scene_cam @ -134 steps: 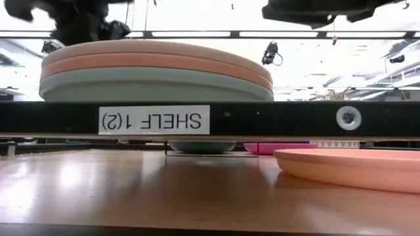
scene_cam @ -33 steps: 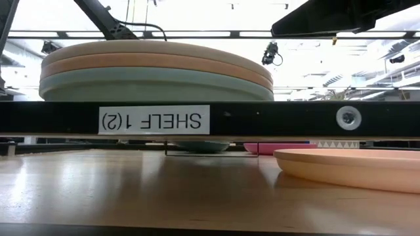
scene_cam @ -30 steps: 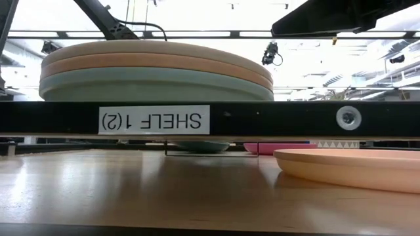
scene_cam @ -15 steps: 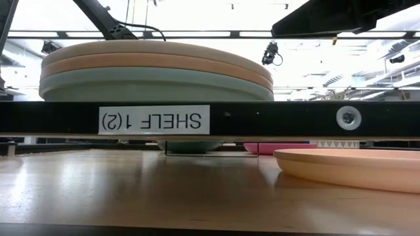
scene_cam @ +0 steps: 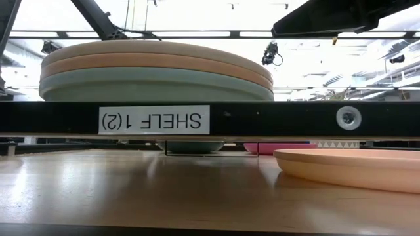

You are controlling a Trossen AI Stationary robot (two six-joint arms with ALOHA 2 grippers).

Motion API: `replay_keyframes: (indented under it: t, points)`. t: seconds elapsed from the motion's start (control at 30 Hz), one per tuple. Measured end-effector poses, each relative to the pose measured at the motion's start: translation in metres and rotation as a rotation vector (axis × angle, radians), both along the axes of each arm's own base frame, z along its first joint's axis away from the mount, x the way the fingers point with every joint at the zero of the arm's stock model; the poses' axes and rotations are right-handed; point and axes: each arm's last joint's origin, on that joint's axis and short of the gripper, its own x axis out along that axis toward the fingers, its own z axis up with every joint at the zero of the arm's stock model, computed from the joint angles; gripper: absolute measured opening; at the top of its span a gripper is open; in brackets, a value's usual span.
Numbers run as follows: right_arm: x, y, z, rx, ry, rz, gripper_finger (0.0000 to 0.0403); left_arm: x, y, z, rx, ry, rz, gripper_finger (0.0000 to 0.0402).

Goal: Place and stack plates onto a shelf
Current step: Stack the dark blue plate on top of the orange plate on the shelf

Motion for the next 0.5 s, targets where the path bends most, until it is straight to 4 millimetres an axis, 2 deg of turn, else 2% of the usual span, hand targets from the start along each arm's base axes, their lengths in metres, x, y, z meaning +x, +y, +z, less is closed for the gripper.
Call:
replay_keyframes:
  t: [0.13, 0.2, 0.3, 0.33, 0.5]
  points:
    - [0.0000, 0.0000, 0.0001, 0.000, -0.001, 0.000, 0.0153, 0.0031, 0.0026, -0.0094, 0.128, 0.008, 0.008, 0.0114]
    - [0.0001, 0.0000, 0.0001, 0.000, -0.001, 0.000, 0.0153, 0.0032, 0.0016, -0.0103, 0.134, 0.016, -0.006, 0.0087]
    - [0.0001, 0.0001, 0.0001, 0.000, -0.001, 0.000, 0.0153, 0.0047, -0.0006, -0.0099, 0.138, 0.018, -0.023, 0.0024]
    - [0.0001, 0.0000, 0.0002, 0.000, -0.001, 0.000, 0.0153, 0.0045, -0.0008, -0.0089, 0.140, 0.017, -0.002, 0.0017]
    - [0.0001, 0.0001, 0.0003, 0.000, -0.002, 0.001, 0.0153, 0.0007, -0.0047, -0.0005, 0.125, 0.022, 0.011, 0.0015]
